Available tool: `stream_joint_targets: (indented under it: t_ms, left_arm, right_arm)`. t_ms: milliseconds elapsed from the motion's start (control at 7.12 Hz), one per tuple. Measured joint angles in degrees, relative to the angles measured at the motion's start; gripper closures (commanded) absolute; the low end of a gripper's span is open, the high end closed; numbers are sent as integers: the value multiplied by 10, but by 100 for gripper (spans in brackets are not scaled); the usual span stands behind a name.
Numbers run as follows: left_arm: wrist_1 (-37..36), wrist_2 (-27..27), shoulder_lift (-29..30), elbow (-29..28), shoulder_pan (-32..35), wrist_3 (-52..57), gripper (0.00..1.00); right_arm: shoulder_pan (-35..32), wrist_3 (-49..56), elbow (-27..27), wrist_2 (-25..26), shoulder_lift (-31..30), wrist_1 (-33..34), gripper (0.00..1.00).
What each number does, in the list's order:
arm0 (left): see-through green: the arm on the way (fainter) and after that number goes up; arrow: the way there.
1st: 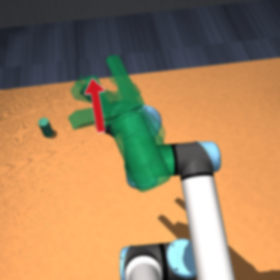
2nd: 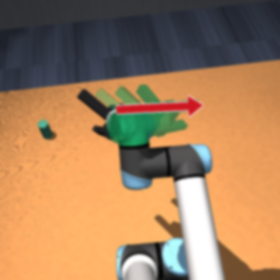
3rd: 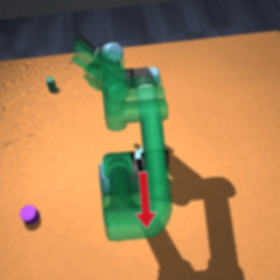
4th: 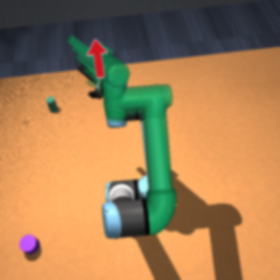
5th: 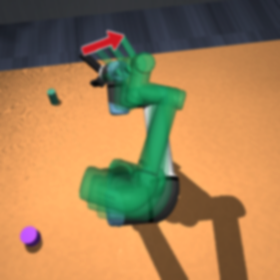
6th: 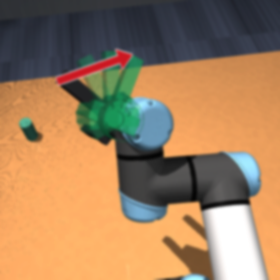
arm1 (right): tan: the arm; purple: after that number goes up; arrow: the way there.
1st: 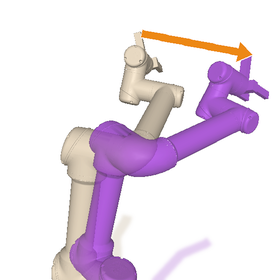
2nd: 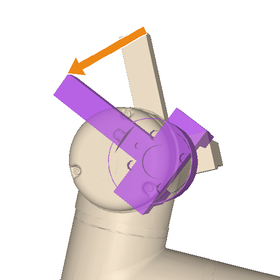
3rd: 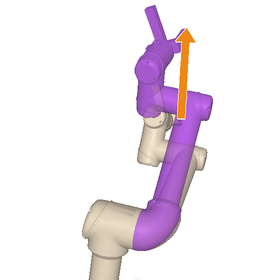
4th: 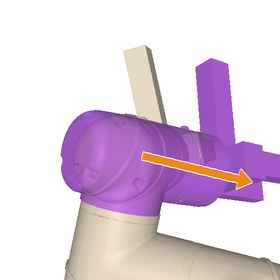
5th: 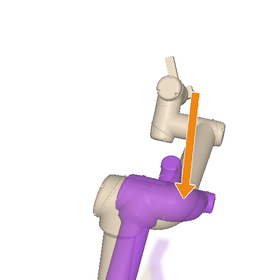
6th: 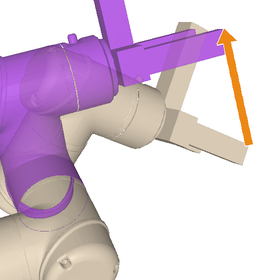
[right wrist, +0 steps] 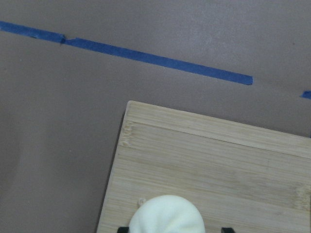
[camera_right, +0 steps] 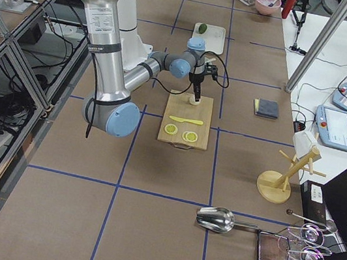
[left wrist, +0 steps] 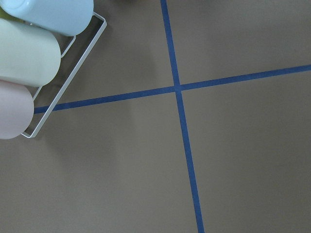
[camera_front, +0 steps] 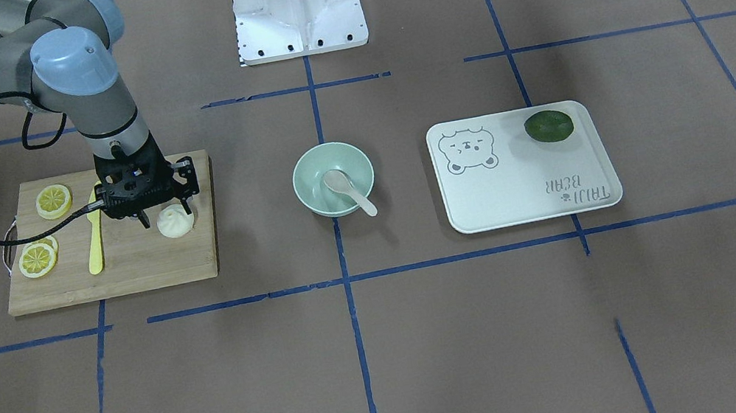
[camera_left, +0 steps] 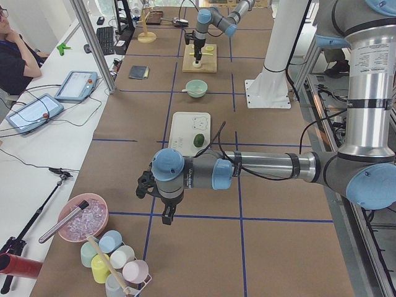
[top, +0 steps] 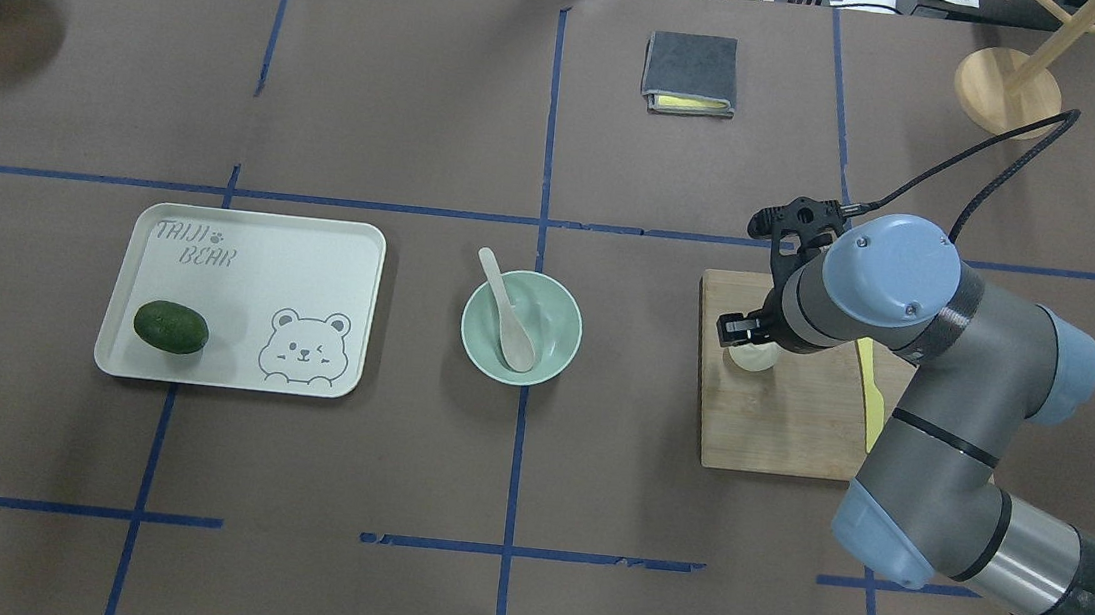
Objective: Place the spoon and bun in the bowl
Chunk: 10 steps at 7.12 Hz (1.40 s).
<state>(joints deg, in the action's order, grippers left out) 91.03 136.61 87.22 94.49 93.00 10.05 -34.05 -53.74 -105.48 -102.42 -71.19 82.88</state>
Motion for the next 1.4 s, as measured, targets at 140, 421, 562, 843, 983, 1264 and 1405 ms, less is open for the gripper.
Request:
stream_joint_targets:
  t_ms: [140,421,562,843,983,1264,1405]
  left_arm:
    - [0,0,0,0,0,0,0]
    - [0,0,1,0,0,0,0]
    - [0,0,1,0,0,0,0]
    - [0,0,1,0,0,0,0]
    - [0,0,1,0,0,0,0]
    - [0,0,1,1,0,1,0]
    - [0,0,1,1,0,1,0]
  right_arm:
    - [2,-1,1,0,1,0,61]
    - [5,-1,5,0,3,0,72]
    - [5,-1,8,0,3,0,77]
    - [7,-1,9,0,3,0,100]
    - [7,-2,9,0,4,0,100]
    - [8,-21,9,2,20,2,100]
    - [8,-38,9,3,44,10,100]
